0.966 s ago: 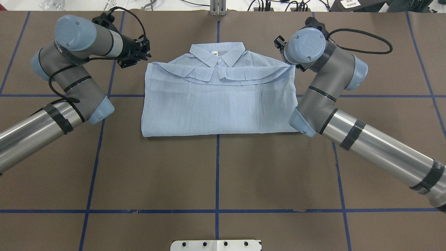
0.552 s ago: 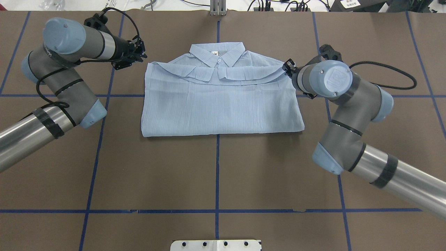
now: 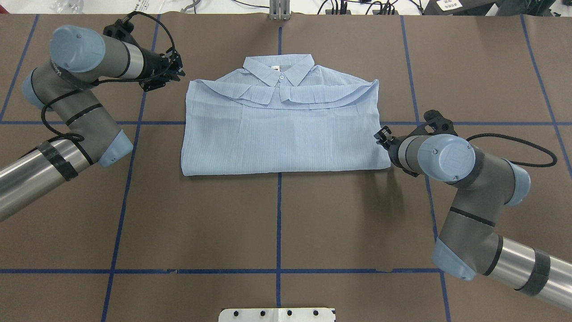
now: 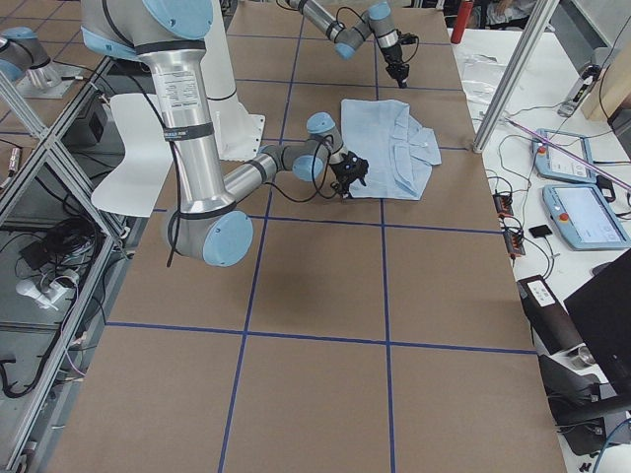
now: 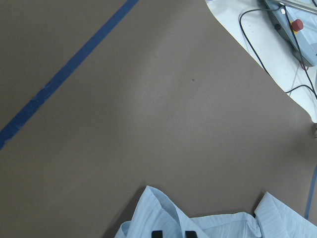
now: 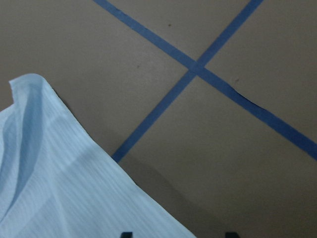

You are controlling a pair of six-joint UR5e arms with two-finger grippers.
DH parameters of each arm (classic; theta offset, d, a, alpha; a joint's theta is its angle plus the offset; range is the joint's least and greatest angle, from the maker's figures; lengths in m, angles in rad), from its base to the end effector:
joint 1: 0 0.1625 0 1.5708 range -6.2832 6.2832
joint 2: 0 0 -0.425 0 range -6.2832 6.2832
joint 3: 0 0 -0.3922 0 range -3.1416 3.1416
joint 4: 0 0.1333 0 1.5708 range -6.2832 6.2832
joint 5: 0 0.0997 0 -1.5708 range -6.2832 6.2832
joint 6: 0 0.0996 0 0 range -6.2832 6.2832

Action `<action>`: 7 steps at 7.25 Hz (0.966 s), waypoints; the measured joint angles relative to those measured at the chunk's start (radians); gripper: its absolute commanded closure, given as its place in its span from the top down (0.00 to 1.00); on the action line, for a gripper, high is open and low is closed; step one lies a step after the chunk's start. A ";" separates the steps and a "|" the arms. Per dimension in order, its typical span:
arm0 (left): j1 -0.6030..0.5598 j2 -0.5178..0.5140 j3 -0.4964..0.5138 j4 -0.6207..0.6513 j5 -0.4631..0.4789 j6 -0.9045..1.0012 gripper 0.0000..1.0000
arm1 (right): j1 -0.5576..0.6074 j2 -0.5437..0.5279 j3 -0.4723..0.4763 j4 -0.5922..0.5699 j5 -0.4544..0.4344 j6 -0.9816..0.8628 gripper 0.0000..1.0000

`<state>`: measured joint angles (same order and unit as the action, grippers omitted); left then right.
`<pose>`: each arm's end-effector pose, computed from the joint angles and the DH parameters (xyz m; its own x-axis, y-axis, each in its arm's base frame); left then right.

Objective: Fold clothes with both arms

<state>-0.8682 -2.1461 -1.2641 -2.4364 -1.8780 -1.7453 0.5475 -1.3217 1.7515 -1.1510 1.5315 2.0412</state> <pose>0.3979 -0.6296 0.3648 0.1736 -0.4610 -0.8702 0.5894 0.7565 -0.2833 -0.4425 -0.4305 0.4018 0.2554 0.6861 0.6812 -0.7416 0.5910 -0.3173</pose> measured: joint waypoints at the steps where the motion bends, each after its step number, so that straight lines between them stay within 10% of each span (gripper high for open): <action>1: 0.000 0.006 -0.005 0.001 0.001 -0.001 0.27 | -0.011 -0.006 -0.002 -0.001 0.000 0.004 0.69; 2: 0.000 0.010 -0.008 0.001 0.002 -0.002 0.27 | -0.017 -0.010 -0.004 -0.001 0.001 0.006 0.46; 3: 0.000 0.011 -0.010 0.002 0.002 -0.003 0.27 | -0.020 -0.012 -0.005 -0.001 0.001 0.009 0.00; 7: 0.000 0.017 -0.011 0.002 0.002 -0.002 0.27 | -0.026 -0.008 0.006 0.000 0.005 0.059 0.00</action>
<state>-0.8681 -2.1294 -1.2747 -2.4344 -1.8761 -1.7478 0.5213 -1.3296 1.7574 -1.1506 1.5366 2.1006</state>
